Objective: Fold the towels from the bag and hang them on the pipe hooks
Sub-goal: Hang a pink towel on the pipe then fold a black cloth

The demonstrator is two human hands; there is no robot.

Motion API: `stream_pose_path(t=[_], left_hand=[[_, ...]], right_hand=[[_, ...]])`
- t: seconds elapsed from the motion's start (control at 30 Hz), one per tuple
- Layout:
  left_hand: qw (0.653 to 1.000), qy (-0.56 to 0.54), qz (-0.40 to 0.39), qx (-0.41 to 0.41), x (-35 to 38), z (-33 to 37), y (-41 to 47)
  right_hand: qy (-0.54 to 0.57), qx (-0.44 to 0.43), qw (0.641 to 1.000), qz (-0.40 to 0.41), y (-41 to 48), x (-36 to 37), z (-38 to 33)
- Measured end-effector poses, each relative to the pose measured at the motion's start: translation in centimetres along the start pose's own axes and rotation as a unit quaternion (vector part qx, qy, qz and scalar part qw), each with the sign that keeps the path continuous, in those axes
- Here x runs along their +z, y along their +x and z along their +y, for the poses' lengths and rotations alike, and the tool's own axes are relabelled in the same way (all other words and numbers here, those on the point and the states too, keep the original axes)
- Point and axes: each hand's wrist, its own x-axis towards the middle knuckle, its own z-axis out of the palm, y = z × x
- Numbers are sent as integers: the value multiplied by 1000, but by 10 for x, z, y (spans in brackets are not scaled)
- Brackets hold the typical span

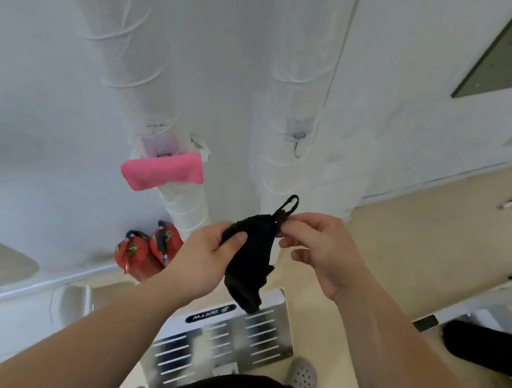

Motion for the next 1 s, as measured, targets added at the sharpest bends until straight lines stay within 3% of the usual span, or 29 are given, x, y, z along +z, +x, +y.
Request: stream_pose_path(t=[0.37,0.47,0.73,0.87,1.0], left_hand=[[986,150,41,60,-10,-6,-12],[983,172,35,61,-13,-9,-12],[974,211,-36,80,-16,-7,-11],[969,222,-44,103,-15,-2,-10],[969,223,-35,96,-12,-2,-6]], right_hand=[[-101,-91,989,62,-4,16,2],[-115,-111,987,30,1,13,-1],[-317,-226,921,30,6,-3,-12],[-337,-119,934,-7,15,-11,-10],[-189,-45,981,-12,16,-16,-7]])
